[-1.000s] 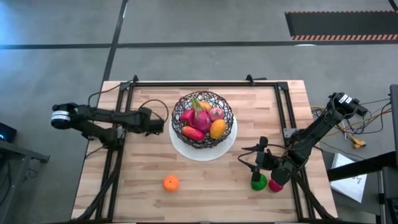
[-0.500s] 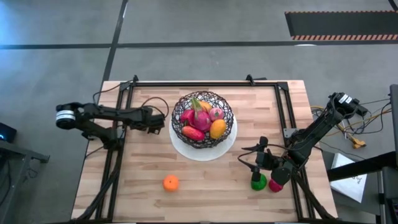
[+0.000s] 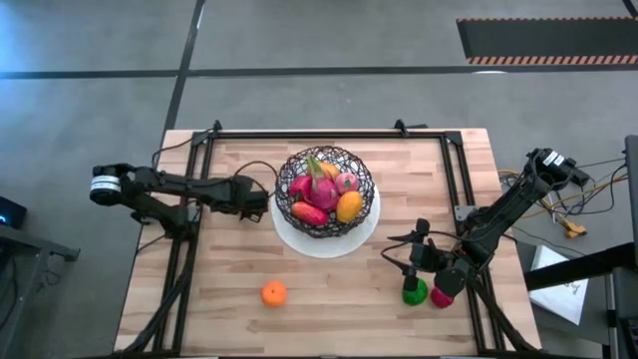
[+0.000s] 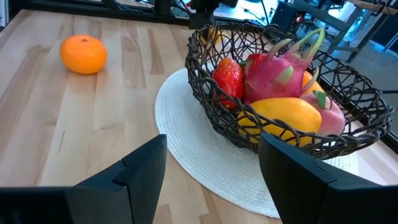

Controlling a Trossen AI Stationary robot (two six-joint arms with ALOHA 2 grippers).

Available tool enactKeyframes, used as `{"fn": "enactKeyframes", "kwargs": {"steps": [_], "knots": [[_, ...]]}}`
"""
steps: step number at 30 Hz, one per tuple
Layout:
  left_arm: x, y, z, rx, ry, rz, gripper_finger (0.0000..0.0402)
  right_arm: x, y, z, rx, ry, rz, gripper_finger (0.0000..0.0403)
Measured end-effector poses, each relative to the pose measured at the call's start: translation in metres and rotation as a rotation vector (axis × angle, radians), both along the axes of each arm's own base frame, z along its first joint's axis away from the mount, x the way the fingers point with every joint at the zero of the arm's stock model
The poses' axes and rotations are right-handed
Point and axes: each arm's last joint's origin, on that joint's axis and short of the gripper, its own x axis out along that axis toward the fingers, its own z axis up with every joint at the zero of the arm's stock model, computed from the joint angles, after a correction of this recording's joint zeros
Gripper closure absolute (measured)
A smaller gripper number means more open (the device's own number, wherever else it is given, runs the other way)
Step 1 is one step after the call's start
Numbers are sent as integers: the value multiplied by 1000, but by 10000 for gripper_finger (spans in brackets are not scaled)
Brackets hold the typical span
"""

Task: Build produce basket
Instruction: Put the lemon into the wire basket

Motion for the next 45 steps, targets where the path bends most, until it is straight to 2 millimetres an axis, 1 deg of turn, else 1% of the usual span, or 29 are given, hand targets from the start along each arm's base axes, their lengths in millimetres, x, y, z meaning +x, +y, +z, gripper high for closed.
{"fn": "enactKeyframes", "kwargs": {"steps": [2, 4, 7, 10, 13, 16, 18, 20, 23, 26, 30, 33, 37, 39, 45], "knots": [[7, -11, 10, 13, -45, -58, 228, 0, 0, 0, 1, 0, -1, 165], [14, -22, 25, 42, -109, -113, 225, 0, 0, -1, 1, 0, -2, 165], [23, -39, 51, 77, -212, -192, 207, 0, 0, 0, 2, -11, -15, 165], [27, -55, 76, 116, -307, -264, 202, 0, -1, 0, 6, -15, -19, 165], [31, -68, 99, 177, -393, -320, 206, 0, 0, 0, 8, -17, -19, 165], [39, -75, 114, 234, -484, -359, 214, 0, 0, 0, 10, -20, -19, 165], [50, -79, 117, 246, -549, -449, 215, 0, 0, 0, 10, -21, -19, 165], [66, -82, 116, 225, -634, -557, 216, 0, 0, 0, 10, -21, -19, 165], [91, -84, 108, 206, -748, -698, 216, 0, 0, 0, 11, -22, -19, 165], [116, -83, 96, 232, -805, -757, 217, 0, 0, 0, 11, -23, -19, 165], [143, -78, 78, 261, -769, -775, 216, 0, 0, 0, 9, -21, -18, 165], [159, -72, 66, 267, -718, -776, 212, 0, 0, -1, 7, -20, -18, 165], [177, -65, 53, 266, -679, -760, 205, 0, -1, -1, 6, -19, -17, 165], [183, -62, 48, 266, -662, -752, 203, 0, -1, -1, 7, -20, -18, 165], [188, -51, 39, 265, -639, -720, 201, 0, -1, -1, 7, -19, -18, 165]]}}
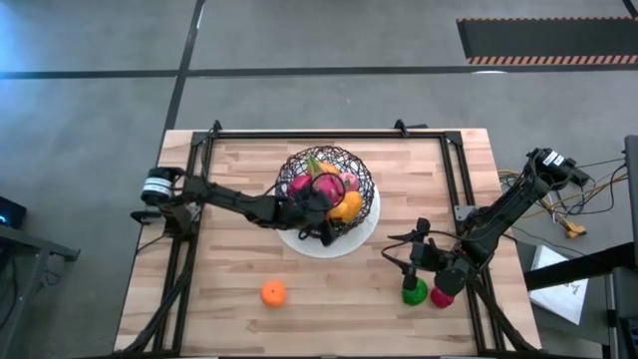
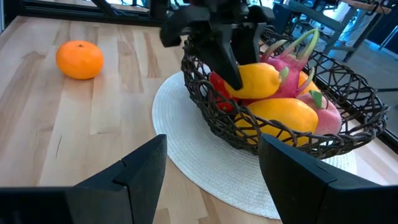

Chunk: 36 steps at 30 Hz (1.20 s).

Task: Build produce basket
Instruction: Put the lemon into the wire basket, then put the orange into the wire basket

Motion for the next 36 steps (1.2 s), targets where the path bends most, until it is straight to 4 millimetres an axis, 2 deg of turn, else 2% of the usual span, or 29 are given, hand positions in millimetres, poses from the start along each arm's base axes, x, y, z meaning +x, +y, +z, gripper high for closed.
{"fn": "enactKeyframes", "kwargs": {"steps": [8, 16, 18, 22, 25, 28, 32, 36], "knots": [[-1, 5, -2, -22, 14, -17, 195, 0, 0, 0, 0, 0, 0, 165], [-3, 12, -3, -53, 51, -40, 121, 0, 0, 0, 0, 1, 0, 165], [-7, 13, 3, -57, 54, -36, 108, 0, 0, 0, -1, 1, 0, 165], [-20, 10, 27, -57, 33, -45, 101, 0, 0, -1, -1, 2, 0, 165], [-33, -3, 51, -42, 6, -99, 100, 0, 0, -1, -3, 3, 0, 165], [-49, -27, 70, 2, -9, -207, 100, -1, -1, -2, -2, 4, -1, 165], [-75, -73, 73, 78, 90, -399, 100, -1, -1, -3, 2, 5, -4, 165], [-107, -117, 66, 45, 198, -376, 100, -2, -2, -4, 16, 1, -11, 165]]}}
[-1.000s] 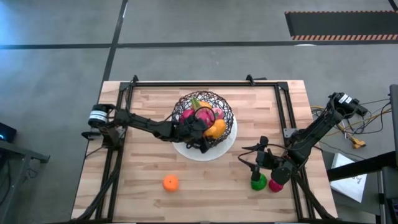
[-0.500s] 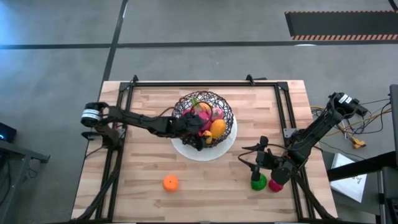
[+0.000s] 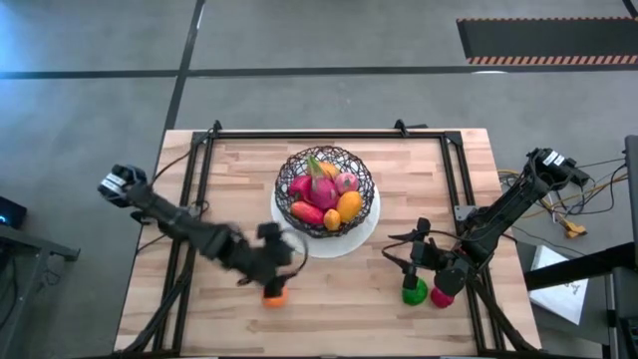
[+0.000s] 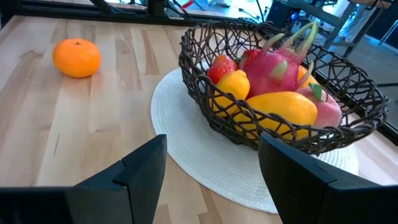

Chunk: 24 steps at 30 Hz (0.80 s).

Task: Build produce basket
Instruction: Put the orange into the wire basket

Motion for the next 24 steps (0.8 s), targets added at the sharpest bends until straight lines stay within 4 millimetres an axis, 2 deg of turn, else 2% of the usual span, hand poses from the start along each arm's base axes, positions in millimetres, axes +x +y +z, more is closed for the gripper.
{"fn": "enactKeyframes", "kwargs": {"steps": [6, 10, 14, 19, 24], "knots": [[-45, -44, -20, -158, 116, 199, 100, 0, 0, 0, 2, -2, 0, 165], [-61, -67, -42, -194, 159, 246, 100, 0, 0, 0, 1, -2, 0, 165], [-74, -80, -67, -259, 223, 345, 100, 0, 0, 0, 0, -1, 0, 165], [-79, -89, -99, -308, 323, 446, 100, 0, 0, 0, -2, -1, 1, 165], [-64, -94, -125, -269, 262, 375, 100, 0, 0, 0, 1, 0, 2, 165]]}}
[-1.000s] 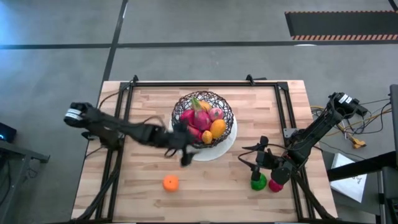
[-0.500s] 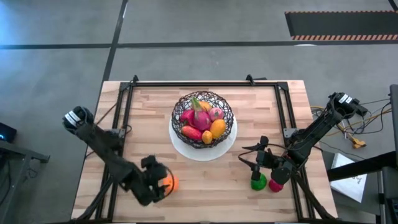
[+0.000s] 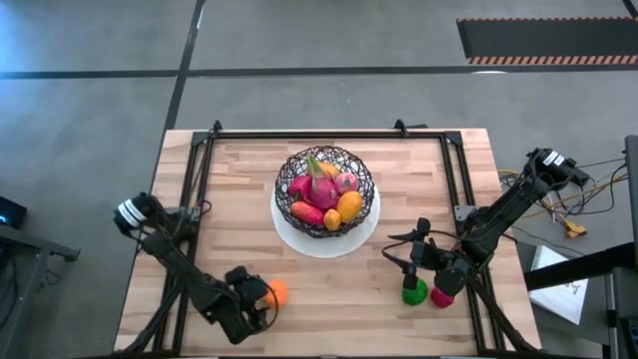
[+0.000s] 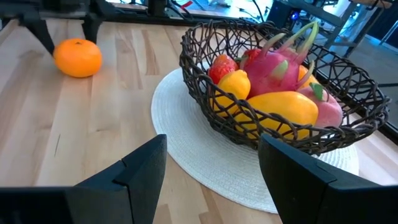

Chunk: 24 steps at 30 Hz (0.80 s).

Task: Build produce basket
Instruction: Put the orange into the wire basket

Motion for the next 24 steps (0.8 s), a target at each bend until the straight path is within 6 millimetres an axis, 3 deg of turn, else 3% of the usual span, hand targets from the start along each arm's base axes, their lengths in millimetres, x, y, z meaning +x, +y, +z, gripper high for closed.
{"fn": "enactKeyframes", "kwargs": {"steps": [7, 12, 20, 24], "knots": [[38, 10, -14, 103, -134, -89, 100, 0, -1, -3, 10, 5, -3, 165], [70, 25, -19, 184, -223, -163, 100, 5, 3, -18, -21, 41, -11, 165], [112, 47, -20, 276, -385, -285, 100, 26, 14, -50, 7, 164, 54, 162], [124, 57, -25, 290, -417, -276, 100, 43, 14, -59, 80, 217, 110, 137]]}}
